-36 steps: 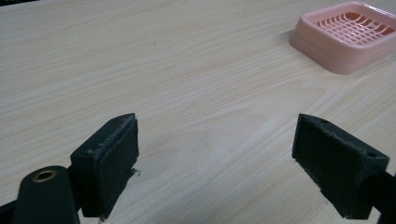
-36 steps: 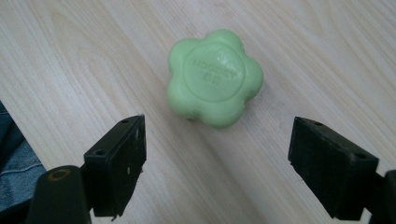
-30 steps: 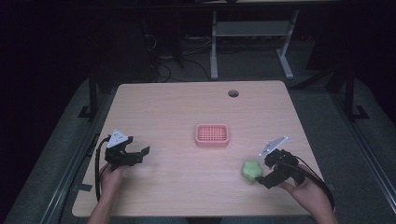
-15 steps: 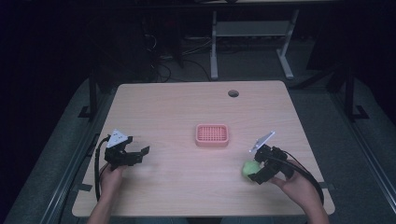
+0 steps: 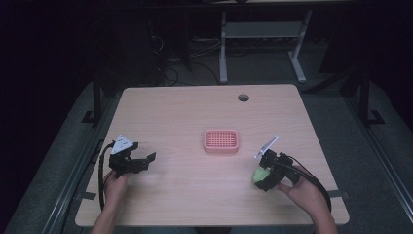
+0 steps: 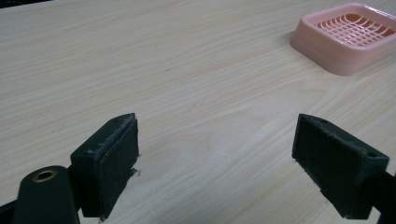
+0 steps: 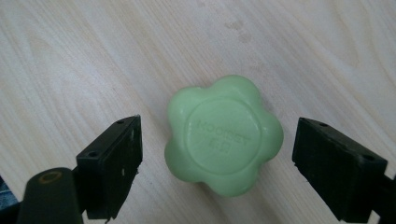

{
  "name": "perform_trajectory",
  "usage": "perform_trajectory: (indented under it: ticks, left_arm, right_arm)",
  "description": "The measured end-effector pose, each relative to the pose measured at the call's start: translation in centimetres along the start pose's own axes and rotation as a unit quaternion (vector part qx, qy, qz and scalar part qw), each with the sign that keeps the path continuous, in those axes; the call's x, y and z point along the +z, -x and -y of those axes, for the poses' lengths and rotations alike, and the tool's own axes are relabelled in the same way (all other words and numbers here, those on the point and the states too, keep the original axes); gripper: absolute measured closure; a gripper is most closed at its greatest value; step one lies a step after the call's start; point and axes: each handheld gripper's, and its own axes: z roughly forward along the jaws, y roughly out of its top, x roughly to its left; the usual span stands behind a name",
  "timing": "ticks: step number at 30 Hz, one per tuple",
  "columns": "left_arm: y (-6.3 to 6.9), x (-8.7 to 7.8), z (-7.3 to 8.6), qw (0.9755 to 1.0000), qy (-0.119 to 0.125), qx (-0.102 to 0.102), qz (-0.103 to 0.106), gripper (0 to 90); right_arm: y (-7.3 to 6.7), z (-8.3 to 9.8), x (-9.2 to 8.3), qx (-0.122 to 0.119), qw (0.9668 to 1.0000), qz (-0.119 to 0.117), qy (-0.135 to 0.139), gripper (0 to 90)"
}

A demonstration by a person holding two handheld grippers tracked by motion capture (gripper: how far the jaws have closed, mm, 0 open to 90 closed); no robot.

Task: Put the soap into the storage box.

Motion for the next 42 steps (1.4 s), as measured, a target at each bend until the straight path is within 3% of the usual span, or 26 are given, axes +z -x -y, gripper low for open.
perform_trajectory:
  ticks: [23, 42]
  left_arm:
    - [0.0, 0.0, 0.0, 1.0000, 0.001, -0.001, 0.001, 14.4]
    - [0.0, 0.0, 0.0, 1.0000, 0.000, -0.001, 0.000, 14.4]
  right_arm:
    - [0.2, -0.5, 2.5, 0.005, 0.9990, 0.005, -0.044, 15.0]
    - [0.2, -0.5, 3.0, 0.006, 0.9986, 0.006, -0.053, 22.3]
